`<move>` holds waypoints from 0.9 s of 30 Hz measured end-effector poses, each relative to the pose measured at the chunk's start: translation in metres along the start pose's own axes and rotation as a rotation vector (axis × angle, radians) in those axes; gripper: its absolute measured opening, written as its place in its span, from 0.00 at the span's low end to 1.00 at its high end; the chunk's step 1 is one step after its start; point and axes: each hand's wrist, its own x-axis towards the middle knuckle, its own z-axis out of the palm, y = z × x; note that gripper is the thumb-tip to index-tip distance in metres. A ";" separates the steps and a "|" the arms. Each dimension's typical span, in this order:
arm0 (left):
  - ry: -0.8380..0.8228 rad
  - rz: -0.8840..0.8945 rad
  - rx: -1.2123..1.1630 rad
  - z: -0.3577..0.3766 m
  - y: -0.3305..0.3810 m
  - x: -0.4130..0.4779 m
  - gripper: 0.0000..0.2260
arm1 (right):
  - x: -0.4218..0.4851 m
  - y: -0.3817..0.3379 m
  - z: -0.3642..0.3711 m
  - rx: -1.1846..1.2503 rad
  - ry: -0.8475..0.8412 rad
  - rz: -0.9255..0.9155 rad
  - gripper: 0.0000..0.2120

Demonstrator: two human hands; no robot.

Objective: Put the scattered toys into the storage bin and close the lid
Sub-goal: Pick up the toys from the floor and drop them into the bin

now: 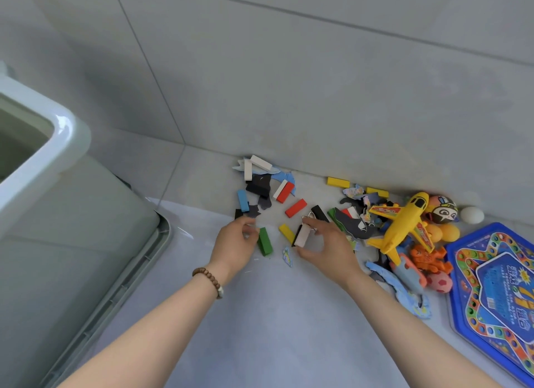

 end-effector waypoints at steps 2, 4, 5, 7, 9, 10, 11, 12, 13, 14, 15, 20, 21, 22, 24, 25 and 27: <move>-0.015 -0.089 -0.188 0.004 -0.001 -0.002 0.10 | -0.001 -0.009 0.002 0.033 -0.023 -0.032 0.30; -0.030 -0.158 -0.383 0.005 0.000 -0.006 0.09 | 0.004 -0.020 0.004 -0.027 -0.082 -0.123 0.31; -0.030 -0.178 -0.451 0.004 0.001 -0.008 0.08 | 0.007 -0.024 0.005 -0.079 -0.118 -0.165 0.30; -0.024 -0.198 -0.517 0.003 0.001 -0.011 0.07 | 0.013 -0.026 0.005 -0.152 -0.166 -0.201 0.30; -0.038 -0.197 -0.536 0.004 -0.001 -0.013 0.08 | 0.017 -0.024 0.001 -0.187 -0.183 -0.200 0.30; -0.053 -0.196 -0.549 0.006 -0.001 -0.014 0.08 | 0.019 -0.023 -0.002 -0.206 -0.197 -0.200 0.31; -0.069 -0.198 -0.569 0.007 0.001 -0.015 0.09 | 0.020 -0.021 -0.004 -0.229 -0.215 -0.203 0.31; -0.085 -0.199 -0.595 0.009 0.003 -0.015 0.11 | 0.021 -0.018 -0.006 -0.255 -0.238 -0.207 0.31; -0.101 -0.197 -0.614 0.010 0.006 -0.015 0.13 | 0.023 -0.016 -0.006 -0.278 -0.263 -0.213 0.31; -0.115 -0.193 -0.622 0.011 0.008 -0.015 0.13 | 0.024 -0.014 -0.006 -0.287 -0.285 -0.218 0.31; -0.124 -0.188 -0.624 0.012 0.010 -0.014 0.14 | 0.024 -0.011 -0.004 -0.267 -0.298 -0.217 0.31; -0.107 -0.183 -0.621 0.012 0.009 -0.014 0.14 | 0.010 -0.008 0.012 0.084 -0.208 -0.008 0.37; -0.102 -0.184 -0.624 0.011 0.008 -0.014 0.14 | 0.007 -0.009 0.017 0.064 -0.160 0.024 0.36; -0.097 -0.185 -0.626 0.010 0.008 -0.014 0.14 | 0.005 -0.011 0.023 0.016 -0.102 0.042 0.34; -0.088 -0.192 -0.635 0.008 0.007 -0.015 0.14 | 0.004 -0.016 0.031 -0.064 0.003 0.082 0.28; -0.083 -0.197 -0.645 0.007 0.007 -0.015 0.13 | 0.004 -0.019 0.033 -0.080 0.038 0.114 0.25; -0.068 -0.214 -0.676 0.006 0.006 -0.015 0.13 | 0.006 -0.024 0.033 -0.100 0.078 0.171 0.18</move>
